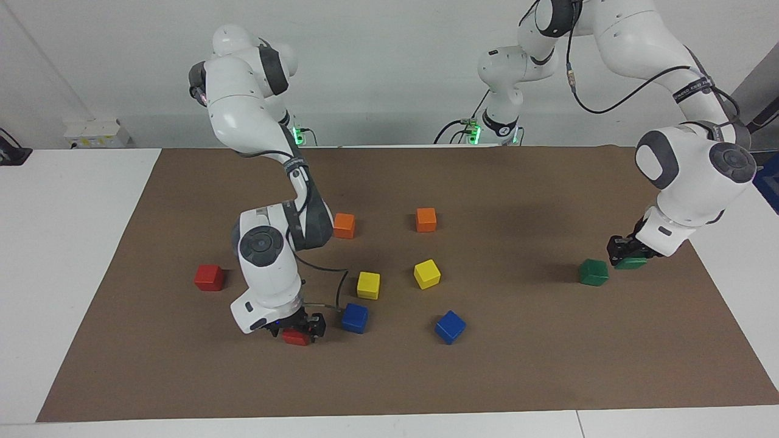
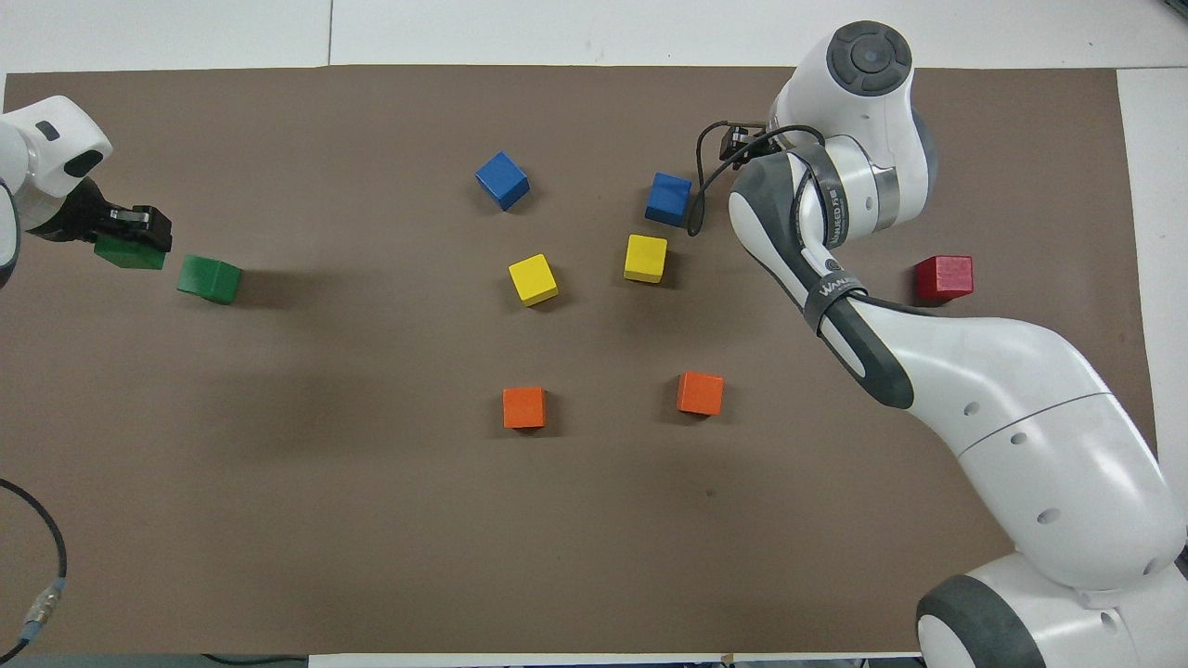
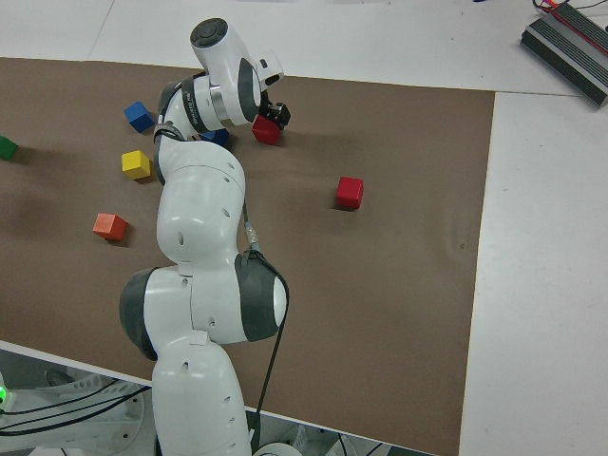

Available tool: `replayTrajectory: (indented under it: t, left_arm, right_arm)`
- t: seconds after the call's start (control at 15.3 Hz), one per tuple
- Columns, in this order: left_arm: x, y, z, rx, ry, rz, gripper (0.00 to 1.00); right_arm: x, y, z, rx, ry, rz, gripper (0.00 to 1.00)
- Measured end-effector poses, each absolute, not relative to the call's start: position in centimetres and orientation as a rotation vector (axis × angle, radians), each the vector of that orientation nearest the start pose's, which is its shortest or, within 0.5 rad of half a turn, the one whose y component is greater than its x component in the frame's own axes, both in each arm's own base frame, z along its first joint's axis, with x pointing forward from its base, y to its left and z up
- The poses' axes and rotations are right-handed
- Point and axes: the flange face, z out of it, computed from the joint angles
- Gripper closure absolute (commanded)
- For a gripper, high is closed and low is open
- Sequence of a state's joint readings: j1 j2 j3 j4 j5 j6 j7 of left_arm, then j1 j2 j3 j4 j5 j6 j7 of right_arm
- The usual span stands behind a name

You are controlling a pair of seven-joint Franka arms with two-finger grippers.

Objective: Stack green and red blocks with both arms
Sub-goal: 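Stack green on green with the left gripper while the right gripper stacks red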

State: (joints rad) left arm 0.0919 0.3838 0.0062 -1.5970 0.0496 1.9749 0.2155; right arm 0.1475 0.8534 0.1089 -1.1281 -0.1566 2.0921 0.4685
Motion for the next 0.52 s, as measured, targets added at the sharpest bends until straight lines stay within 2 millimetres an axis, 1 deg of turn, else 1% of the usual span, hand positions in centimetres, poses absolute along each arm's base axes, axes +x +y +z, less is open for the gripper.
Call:
replayTrajectory:
  t: [0.07,0.13,0.26,0.33,0.52]
  left_arm:
    - [66.5,6.7,40.1,-3.098,0.230,0.016,1.00]
    - [66.6,6.3,39.0,-3.113,0.238,0.015,1.00]
    - [66.6,5.7,37.1,-3.131,0.247,0.028,1.00]
    - [66.6,5.5,36.6,-3.134,0.250,0.036,1.00]
    - [66.4,5.5,36.0,-3.136,0.254,0.047,1.00]
  right_arm:
    - [75.9,16.4,30.5,-3.137,0.288,-0.202,0.93]
    - [75.9,16.4,30.3,-3.139,0.288,-0.197,1.00]
    - [75.8,16.4,30.3,-3.138,0.289,-0.197,1.00]
    - [75.8,16.4,30.3,-3.138,0.289,-0.197,1.00]
    - [75.8,16.4,30.3,-3.139,0.289,-0.195,1.00]
